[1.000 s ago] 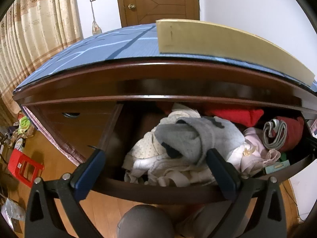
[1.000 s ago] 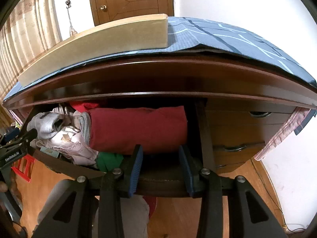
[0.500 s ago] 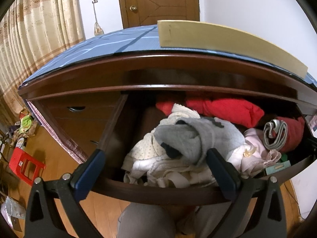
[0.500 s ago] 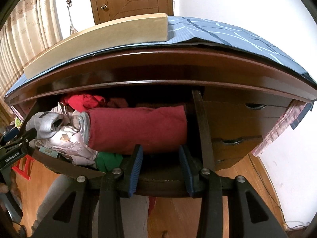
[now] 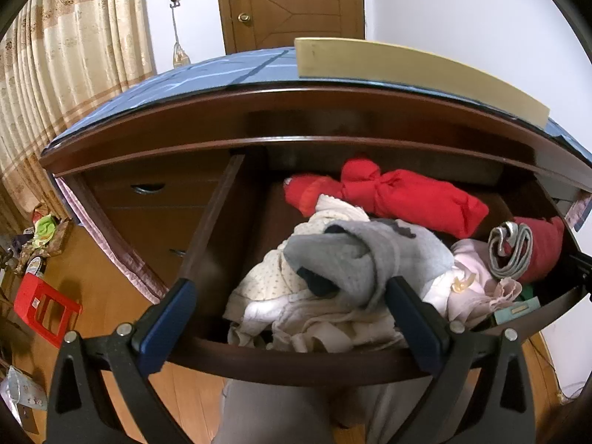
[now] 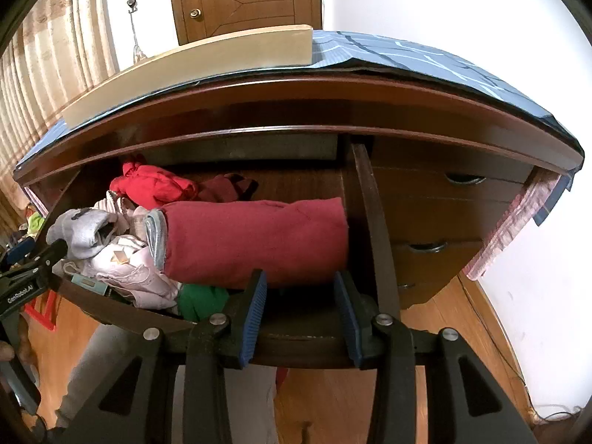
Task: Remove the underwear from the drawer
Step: 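Move both grippers over the open drawer toward the clothes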
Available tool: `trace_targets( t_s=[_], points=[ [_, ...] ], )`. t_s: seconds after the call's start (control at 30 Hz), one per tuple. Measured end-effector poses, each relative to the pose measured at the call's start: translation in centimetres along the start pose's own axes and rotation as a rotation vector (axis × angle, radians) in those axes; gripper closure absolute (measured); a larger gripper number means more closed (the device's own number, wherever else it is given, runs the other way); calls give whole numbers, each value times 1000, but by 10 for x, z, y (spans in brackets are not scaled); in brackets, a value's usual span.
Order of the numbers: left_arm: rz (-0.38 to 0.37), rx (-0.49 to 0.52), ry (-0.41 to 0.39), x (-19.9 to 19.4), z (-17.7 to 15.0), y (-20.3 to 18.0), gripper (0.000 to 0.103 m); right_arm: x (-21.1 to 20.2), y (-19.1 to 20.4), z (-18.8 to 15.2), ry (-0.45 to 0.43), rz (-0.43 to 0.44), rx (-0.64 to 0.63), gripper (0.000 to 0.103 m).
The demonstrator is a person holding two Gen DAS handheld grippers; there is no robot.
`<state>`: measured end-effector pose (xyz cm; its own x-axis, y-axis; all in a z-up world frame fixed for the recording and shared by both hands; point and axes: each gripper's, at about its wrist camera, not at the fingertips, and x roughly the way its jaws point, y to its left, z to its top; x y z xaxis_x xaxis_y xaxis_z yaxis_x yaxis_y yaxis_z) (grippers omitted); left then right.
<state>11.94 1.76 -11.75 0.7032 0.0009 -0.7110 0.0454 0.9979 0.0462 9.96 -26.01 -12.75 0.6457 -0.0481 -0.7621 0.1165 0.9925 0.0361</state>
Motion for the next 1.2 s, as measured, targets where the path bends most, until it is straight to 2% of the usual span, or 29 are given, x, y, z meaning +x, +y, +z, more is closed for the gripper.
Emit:
trace_targets(
  t_s=[0.3, 1.2],
  points=[
    [6, 2, 2, -1, 0, 2, 0, -6, 0, -7, 35, 20, -9, 62],
    [-3, 1, 7, 3, -3, -3, 1, -7, 0, -9, 34, 15, -1, 62]
  ],
)
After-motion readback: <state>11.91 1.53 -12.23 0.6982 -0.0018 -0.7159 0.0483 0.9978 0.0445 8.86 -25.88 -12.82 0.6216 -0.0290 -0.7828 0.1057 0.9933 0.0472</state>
